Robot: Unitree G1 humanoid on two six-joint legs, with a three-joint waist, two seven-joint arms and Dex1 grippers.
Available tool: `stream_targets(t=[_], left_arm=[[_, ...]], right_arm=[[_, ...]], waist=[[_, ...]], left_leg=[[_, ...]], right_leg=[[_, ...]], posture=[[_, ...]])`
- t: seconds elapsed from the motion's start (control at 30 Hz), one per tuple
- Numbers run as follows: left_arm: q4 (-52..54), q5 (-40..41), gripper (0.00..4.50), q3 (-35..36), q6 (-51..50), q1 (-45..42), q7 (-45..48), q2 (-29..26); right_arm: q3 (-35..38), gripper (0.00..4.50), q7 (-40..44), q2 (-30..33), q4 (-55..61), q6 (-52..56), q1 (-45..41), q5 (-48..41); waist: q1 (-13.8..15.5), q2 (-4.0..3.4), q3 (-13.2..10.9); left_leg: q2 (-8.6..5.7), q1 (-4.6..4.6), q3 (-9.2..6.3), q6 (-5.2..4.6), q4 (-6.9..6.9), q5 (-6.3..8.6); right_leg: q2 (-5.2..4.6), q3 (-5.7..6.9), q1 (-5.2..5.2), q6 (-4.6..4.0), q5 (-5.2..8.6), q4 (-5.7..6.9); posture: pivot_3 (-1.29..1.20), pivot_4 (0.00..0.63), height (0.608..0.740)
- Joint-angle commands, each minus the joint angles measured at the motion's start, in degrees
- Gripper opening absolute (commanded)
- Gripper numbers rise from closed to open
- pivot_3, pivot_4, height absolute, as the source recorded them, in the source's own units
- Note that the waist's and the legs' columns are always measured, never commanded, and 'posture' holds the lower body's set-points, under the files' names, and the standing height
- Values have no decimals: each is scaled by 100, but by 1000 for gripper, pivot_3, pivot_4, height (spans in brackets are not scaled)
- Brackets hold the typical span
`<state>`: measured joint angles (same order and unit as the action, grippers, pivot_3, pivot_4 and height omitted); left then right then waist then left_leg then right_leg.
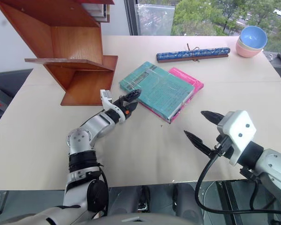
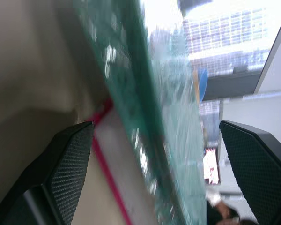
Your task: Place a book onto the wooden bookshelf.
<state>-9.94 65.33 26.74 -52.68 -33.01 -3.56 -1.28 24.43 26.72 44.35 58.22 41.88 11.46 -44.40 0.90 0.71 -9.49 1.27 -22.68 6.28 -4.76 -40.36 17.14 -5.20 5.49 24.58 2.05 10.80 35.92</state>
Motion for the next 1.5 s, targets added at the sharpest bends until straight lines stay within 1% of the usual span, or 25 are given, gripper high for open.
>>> stream_targets(t=[0.03,0.3,0.43,0.5,0.57,0.6,0.63,0.7,0.83,0.97,1.1,1.17,1.27,1.3,1.37,1.43,1.5], left_arm=[[-124,-15,4500,-30,135,-159,188,-28],[-1156,-262,4500,-137,377,-679,813,-23],[-1708,-417,4500,-58,543,-918,1196,-80],[-1878,-409,3989,11,561,-984,1250,-72],[-2011,-385,3581,74,539,-1027,1308,-65],[-2062,-359,2879,108,523,-1043,1333,-60],[-2108,-338,2591,134,492,-1058,1365,-63],[-2191,-309,1643,198,445,-1099,1403,-72],[-2180,-87,38,448,242,-1115,1266,-92],[-1702,347,38,619,-212,-965,1004,-104],[-1288,839,38,808,-535,-907,505,-63],[-1223,777,38,743,-543,-893,428,-80],[-1071,396,38,409,-439,-798,578,-114],[-1051,388,828,378,-445,-786,576,-101],[-944,484,1511,376,-514,-718,515,-54],[-765,579,2704,371,-593,-583,452,-41],[-644,637,3282,436,-545,-499,395,-58]], right_arm=[[0,3743,-215,100,178,-145,-19,-130],[-236,3743,-439,151,158,-5,-323,-149],[-268,3743,-479,179,137,23,-416,-141],[-236,3796,-499,192,137,27,-416,-158],[-214,3796,-521,201,139,26,-408,-173],[-212,3796,-532,203,139,25,-406,-180],[-215,3796,-540,204,141,23,-402,-180],[-223,3796,-537,210,132,13,-404,-169],[-225,3796,-521,219,99,-3,-434,-160],[-234,3796,-491,217,59,-29,-449,-135],[-295,3796,-475,186,-30,-60,-494,-82],[-385,3796,-458,173,-107,-87,-541,-10],[-551,3796,-458,131,-181,-116,-648,80],[-594,3796,-467,120,-191,-115,-687,92],[-651,3796,-468,92,-169,-136,-666,145],[-699,3796,-476,50,-105,-157,-591,212],[-762,3796,-507,-11,-93,-182,-605,249]], waist=[[2,0,0],[3,2,-1],[1,2,0],[1,2,-1],[2,3,-1],[2,3,-1],[2,3,-1],[2,3,-1],[-2,4,0],[-11,4,0],[-6,5,-1],[-6,5,-1],[-4,4,-1],[-3,4,-1],[3,5,-1],[1,5,-1],[-5,5,-1]], left_leg=[[0,-1,0,0,0,0],[-2,-2,-1,0,-1,0],[-2,-3,-1,0,0,0],[-2,-3,-1,0,0,0],[-1,-4,-2,-1,0,0],[-1,-4,-2,0,0,0],[-1,-4,-2,-1,0,0],[-1,-4,-3,-1,0,0],[0,-4,-3,-1,0,0],[1,-3,-3,0,0,0],[2,-4,-5,0,0,0],[2,-4,-5,0,0,0],[0,-4,-4,0,0,0],[0,-4,-4,0,0,0],[0,-4,-4,0,0,0],[-1,-7,-5,0,0,0],[0,-6,-5,0,0,0]], right_leg=[[0,1,0,0,0,0],[0,4,0,2,1,0],[2,5,0,2,1,-2],[2,5,0,2,1,-2],[2,5,0,2,1,-3],[2,5,0,2,1,-3],[2,5,0,2,1,-3],[1,5,0,2,1,-3],[1,6,0,3,1,-3],[1,4,1,3,1,-2],[0,4,1,2,1,-3],[0,4,1,2,1,-2],[0,4,1,2,1,-2],[0,5,1,2,1,-2],[1,6,1,1,1,-3],[1,7,1,2,1,-4],[1,6,1,2,1,-5]], posture=[[0,150,738],[0,150,738],[0,150,738],[0,150,738],[0,150,738],[0,150,738],[0,150,738],[0,150,738],[0,150,738],[0,150,738],[0,150,738],[0,150,738],[0,150,738],[0,150,738],[0,150,738],[0,150,738],[0,150,738]])
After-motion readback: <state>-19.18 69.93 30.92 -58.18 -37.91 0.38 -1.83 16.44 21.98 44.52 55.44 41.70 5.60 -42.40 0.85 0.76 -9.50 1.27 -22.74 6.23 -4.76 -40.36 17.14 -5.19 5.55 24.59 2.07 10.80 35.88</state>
